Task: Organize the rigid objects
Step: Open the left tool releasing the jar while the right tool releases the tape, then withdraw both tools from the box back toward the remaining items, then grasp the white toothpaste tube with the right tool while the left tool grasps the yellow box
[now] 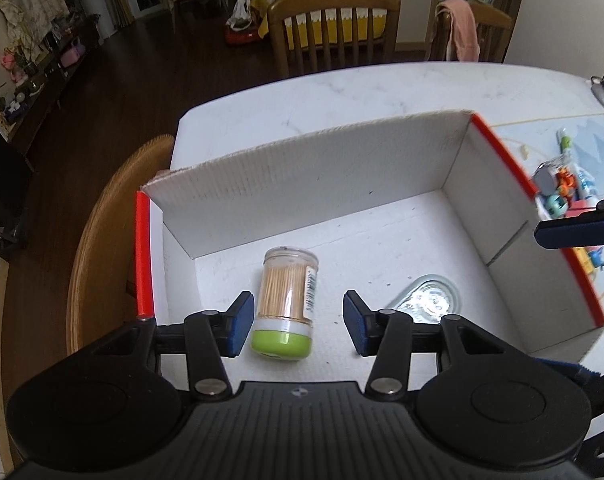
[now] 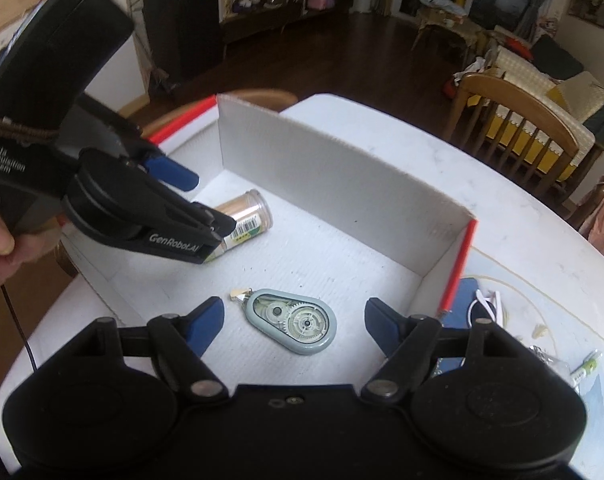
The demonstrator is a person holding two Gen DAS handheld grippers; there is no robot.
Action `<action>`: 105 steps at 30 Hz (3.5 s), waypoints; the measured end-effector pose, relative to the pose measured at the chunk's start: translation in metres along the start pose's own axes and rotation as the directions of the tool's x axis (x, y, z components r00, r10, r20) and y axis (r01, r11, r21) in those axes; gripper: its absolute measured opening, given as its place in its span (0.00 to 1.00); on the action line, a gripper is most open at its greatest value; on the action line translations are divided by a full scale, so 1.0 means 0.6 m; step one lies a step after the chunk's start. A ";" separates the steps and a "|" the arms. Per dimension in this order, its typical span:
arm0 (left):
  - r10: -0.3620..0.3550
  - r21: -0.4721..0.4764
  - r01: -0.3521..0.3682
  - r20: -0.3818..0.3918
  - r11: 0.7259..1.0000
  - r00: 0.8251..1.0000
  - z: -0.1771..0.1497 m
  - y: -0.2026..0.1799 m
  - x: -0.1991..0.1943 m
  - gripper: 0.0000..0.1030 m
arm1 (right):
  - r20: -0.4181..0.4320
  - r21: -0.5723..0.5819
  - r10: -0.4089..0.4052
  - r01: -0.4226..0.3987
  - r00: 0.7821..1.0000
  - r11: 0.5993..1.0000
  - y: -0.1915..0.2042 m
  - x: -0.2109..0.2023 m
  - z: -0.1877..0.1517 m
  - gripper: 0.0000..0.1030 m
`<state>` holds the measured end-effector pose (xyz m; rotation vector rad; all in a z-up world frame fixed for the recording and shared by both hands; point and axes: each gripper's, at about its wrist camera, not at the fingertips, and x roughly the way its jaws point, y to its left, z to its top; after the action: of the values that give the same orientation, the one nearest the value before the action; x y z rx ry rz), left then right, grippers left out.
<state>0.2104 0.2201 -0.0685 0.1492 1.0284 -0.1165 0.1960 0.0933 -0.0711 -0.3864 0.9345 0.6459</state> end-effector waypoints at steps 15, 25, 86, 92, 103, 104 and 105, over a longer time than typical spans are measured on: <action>-0.028 -0.013 0.030 0.137 0.999 0.990 -0.012 -0.059 -0.106 0.66 | 0.164 0.108 0.001 -0.019 0.986 0.994 -0.046 -0.115 -0.053 0.85; -0.057 -0.047 0.069 0.217 0.997 0.975 -0.032 -0.128 -0.153 0.73 | 0.283 0.165 0.013 -0.062 0.959 0.984 -0.099 -0.197 -0.125 0.97; -0.002 -0.133 0.022 0.150 0.991 0.989 0.005 -0.477 0.094 0.85 | 0.016 0.456 -0.245 0.211 0.969 0.864 -0.498 -0.007 -0.267 0.95; 0.014 -0.143 0.007 0.142 0.990 0.990 0.010 -0.473 0.110 0.85 | -0.037 0.445 -0.273 0.260 0.961 0.857 -0.493 0.029 -0.251 0.95; 0.016 -0.118 0.002 0.147 0.993 0.989 0.006 -0.479 0.125 0.74 | -0.076 0.379 -0.288 0.295 0.955 0.877 -0.478 0.044 -0.267 0.93; 0.018 -0.116 0.000 0.152 0.993 0.988 0.005 -0.480 0.125 0.74 | -0.074 0.380 -0.286 0.292 0.955 0.878 -0.479 0.041 -0.271 0.93; 0.018 -0.113 0.000 0.156 0.994 0.988 0.005 -0.480 0.125 0.71 | -0.073 0.382 -0.282 0.288 0.957 0.878 -0.481 0.037 -0.277 0.93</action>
<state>0.2034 -0.0658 -0.1510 0.0409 0.8743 -0.0606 0.2944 -0.2096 -0.1712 -0.1654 0.9718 0.1761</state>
